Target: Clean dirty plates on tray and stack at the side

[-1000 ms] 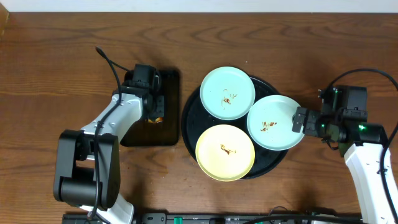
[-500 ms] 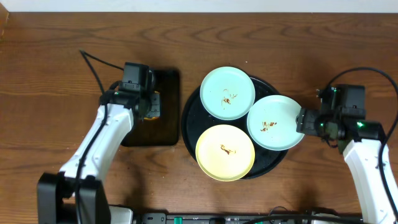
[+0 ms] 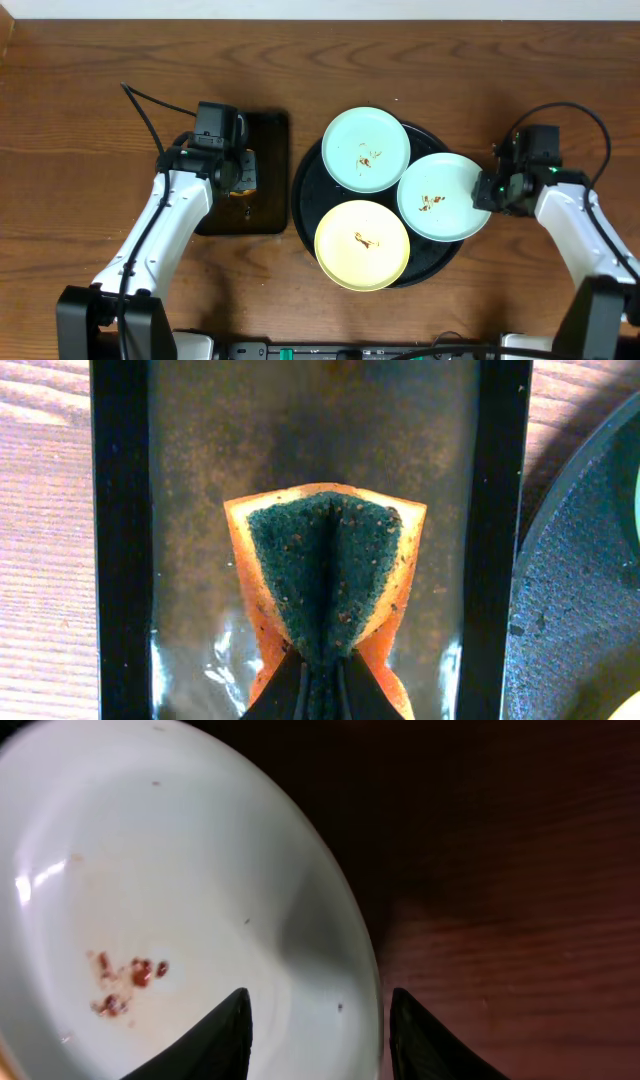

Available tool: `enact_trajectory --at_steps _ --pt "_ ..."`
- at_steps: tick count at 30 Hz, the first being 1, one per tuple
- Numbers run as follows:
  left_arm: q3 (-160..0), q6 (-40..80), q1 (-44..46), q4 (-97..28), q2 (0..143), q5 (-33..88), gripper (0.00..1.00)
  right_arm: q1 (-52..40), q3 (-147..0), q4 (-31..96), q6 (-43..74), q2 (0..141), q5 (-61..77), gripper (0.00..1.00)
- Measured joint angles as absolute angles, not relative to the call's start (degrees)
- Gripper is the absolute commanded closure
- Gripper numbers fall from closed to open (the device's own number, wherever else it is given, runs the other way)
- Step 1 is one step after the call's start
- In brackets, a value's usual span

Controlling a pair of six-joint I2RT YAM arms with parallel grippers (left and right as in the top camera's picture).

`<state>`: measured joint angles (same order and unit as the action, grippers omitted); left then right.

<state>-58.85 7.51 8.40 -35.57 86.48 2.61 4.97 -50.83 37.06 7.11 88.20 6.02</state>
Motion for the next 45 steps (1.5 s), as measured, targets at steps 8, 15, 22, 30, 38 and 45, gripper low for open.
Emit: enact_trajectory --at_steps 8,15,22,30,38,45 --pt "-58.87 7.57 8.43 -35.57 86.48 2.61 0.89 4.97 -50.83 36.71 7.29 89.95 5.96 0.86" --pt "-58.87 7.55 8.43 -35.57 86.48 2.61 0.89 4.97 -50.83 37.74 7.09 90.17 6.00 0.97" --pt "-58.85 7.66 8.43 -35.57 86.46 2.61 0.92 4.97 -50.83 38.17 7.14 90.17 6.02 0.99" --pt "-58.85 7.46 8.43 -30.37 79.22 2.61 0.93 4.97 -50.83 38.33 7.14 90.17 6.04 0.99" --pt "-58.87 7.22 8.43 -24.53 71.16 2.59 0.93 4.97 -50.83 38.33 7.14 90.17 6.02 0.99" --pt "-58.87 7.20 8.43 -24.51 70.94 2.63 0.93 4.97 -50.83 38.33 7.14 90.17 6.04 0.99"
